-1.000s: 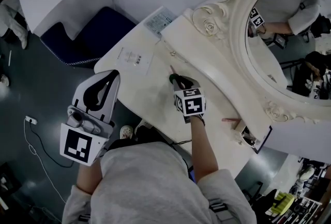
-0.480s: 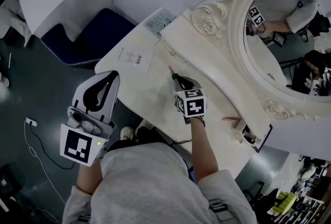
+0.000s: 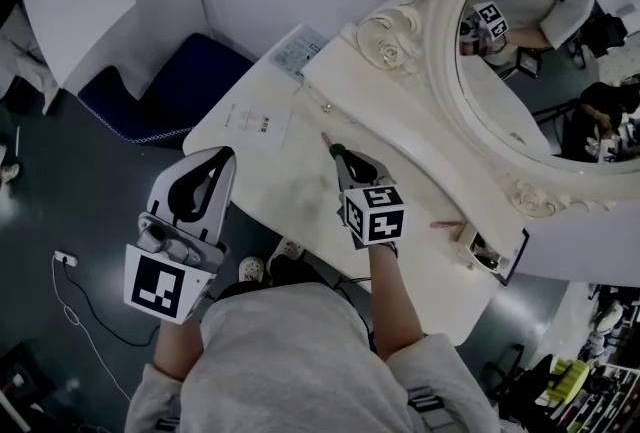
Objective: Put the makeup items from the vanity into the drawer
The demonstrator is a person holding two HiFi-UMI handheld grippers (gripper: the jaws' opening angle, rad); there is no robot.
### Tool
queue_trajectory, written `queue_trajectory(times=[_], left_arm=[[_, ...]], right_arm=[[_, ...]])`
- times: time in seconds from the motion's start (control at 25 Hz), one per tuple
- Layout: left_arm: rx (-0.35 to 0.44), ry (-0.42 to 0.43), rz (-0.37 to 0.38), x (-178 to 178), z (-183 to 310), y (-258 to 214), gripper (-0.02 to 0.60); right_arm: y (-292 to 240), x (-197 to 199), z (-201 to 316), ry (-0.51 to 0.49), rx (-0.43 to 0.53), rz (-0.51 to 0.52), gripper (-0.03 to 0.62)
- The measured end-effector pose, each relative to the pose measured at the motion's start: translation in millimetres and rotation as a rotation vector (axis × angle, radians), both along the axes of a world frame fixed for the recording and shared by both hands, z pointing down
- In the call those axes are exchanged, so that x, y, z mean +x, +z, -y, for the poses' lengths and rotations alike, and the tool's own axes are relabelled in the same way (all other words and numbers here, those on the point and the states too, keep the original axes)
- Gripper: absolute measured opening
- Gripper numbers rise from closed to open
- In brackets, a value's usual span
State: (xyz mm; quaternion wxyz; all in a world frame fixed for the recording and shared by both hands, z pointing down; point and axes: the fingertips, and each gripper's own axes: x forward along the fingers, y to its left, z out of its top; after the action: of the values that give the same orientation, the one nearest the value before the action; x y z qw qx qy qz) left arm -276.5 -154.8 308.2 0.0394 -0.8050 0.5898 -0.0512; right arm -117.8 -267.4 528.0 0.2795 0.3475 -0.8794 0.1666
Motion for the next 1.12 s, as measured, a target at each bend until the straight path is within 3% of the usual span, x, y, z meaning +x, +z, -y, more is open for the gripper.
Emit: queue_trajectory(times=[0.48, 1.12], left_arm=[[-0.014, 0.076, -0.019, 7, -5, 1, 0.011], [-0.032, 0.193, -0.039, 30, -10, 2, 0.011]], right_arm=[[-51, 2, -24, 0.068, 0.097, 0.117, 0.043], [-146, 11, -61, 0.140, 0.303, 0.324, 0.043]])
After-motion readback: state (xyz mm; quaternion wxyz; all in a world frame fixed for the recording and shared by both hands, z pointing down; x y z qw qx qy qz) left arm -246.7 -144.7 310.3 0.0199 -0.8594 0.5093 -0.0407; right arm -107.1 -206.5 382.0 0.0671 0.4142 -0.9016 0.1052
